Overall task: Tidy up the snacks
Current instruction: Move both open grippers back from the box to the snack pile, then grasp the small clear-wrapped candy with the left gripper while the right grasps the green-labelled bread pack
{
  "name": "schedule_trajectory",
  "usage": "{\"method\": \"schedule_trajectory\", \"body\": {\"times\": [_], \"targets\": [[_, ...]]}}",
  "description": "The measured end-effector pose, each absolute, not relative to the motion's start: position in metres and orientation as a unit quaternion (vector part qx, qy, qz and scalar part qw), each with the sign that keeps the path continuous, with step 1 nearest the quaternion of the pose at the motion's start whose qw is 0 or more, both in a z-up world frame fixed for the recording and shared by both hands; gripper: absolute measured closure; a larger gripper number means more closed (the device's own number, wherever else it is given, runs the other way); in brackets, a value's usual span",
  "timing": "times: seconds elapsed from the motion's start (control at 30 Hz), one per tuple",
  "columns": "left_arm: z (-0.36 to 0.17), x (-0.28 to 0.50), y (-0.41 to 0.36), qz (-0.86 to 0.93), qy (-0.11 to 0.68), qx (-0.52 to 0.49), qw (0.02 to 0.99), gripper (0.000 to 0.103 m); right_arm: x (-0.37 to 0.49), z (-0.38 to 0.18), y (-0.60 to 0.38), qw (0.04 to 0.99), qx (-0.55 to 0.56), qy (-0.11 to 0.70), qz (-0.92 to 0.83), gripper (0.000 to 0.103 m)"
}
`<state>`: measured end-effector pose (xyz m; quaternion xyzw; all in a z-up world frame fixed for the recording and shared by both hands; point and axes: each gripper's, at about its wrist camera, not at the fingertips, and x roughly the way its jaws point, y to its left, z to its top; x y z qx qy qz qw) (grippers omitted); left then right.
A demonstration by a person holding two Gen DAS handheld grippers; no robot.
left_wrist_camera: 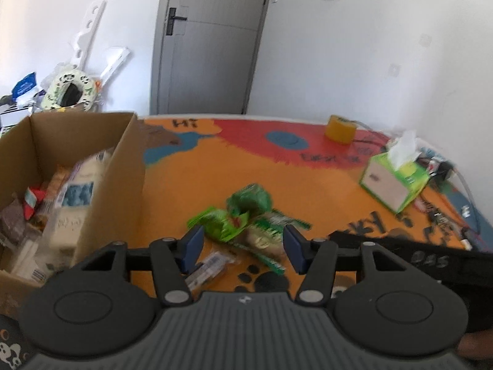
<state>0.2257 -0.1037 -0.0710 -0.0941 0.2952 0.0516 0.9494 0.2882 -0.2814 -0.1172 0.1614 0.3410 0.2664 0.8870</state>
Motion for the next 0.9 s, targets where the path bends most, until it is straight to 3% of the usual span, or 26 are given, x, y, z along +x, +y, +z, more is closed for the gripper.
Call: {"method": "schedule_trajectory", "body": {"times": [0.3, 0.43, 0.5, 0.6, 0.9], "targets": [[-0.092, 0.235, -0.092, 0.068, 0.325, -0.088, 0.939, 0.049, 0.295, -0.121, -0.273, 0.885, 0.148, 0.345, 0.274, 0.032], [-0.098, 0.236, -0.086, 0.069, 0.339, -0.089, 0.934, 0.052, 0.298, -0.12, -0.263, 0.885, 0.138, 0.344, 0.282, 0.026], [-0.103, 0.238, -0.085, 0.069, 0.349, -0.083, 0.931, 0.062, 0.3, -0.12, -0.258, 0.885, 0.132, 0.345, 0.283, 0.025], [-0.105, 0.237, -0.083, 0.077, 0.345, -0.069, 0.933, 0.086, 0.303, -0.12, -0.25, 0.884, 0.126, 0.347, 0.286, 0.025], [-0.105, 0.239, -0.07, 0.069, 0.335, -0.101, 0.934, 0.087, 0.307, -0.121, -0.227, 0.884, 0.099, 0.352, 0.29, 0.025]]}}
